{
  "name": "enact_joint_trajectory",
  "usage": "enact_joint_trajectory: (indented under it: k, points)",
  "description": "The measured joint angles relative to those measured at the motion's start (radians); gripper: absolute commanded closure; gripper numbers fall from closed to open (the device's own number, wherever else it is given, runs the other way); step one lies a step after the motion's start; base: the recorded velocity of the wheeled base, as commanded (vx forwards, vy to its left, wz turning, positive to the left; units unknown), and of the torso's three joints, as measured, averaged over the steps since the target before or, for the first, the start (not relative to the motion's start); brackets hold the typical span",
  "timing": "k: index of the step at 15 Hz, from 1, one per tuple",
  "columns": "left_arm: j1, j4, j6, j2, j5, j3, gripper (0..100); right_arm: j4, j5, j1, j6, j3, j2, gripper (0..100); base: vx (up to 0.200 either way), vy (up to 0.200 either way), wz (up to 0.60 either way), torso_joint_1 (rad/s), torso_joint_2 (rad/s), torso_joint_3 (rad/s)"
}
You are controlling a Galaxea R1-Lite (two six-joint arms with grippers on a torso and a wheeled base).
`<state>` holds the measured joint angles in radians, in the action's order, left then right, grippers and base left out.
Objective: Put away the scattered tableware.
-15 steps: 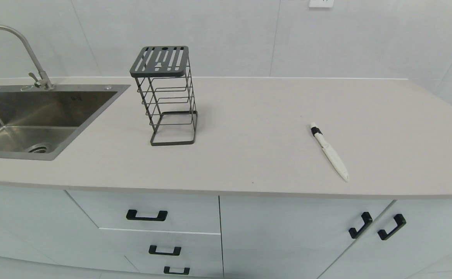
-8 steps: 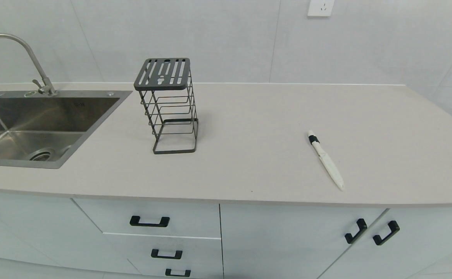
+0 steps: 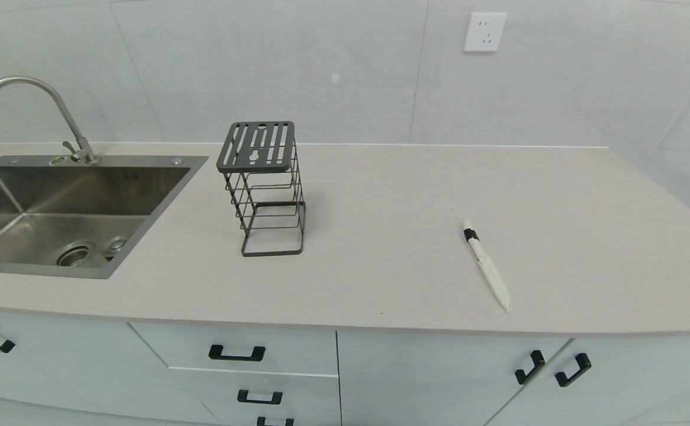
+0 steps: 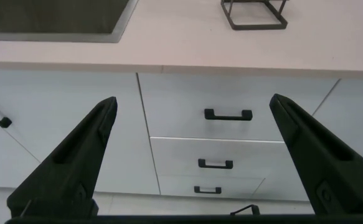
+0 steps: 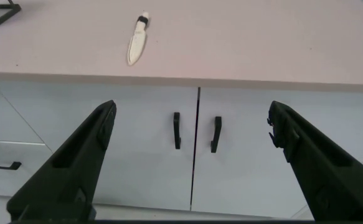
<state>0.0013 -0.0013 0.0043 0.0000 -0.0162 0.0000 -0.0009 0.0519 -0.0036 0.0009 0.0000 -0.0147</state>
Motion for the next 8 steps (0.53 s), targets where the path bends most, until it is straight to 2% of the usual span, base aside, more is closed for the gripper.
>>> enact_joint_trajectory:
  k: [5,8]
  points:
    - [0.000,0.000,0.000,0.000,0.000,0.000,0,-0.001,0.000,0.000,0.001,0.000,0.000,0,0.000,0.000,0.00,0.303,-0.59,-0.287]
    - [0.000,0.000,0.000,0.000,0.002,0.000,0,0.000,0.000,0.000,0.001,0.000,0.000,0,0.000,0.000,0.00,0.074,-0.15,-0.072]
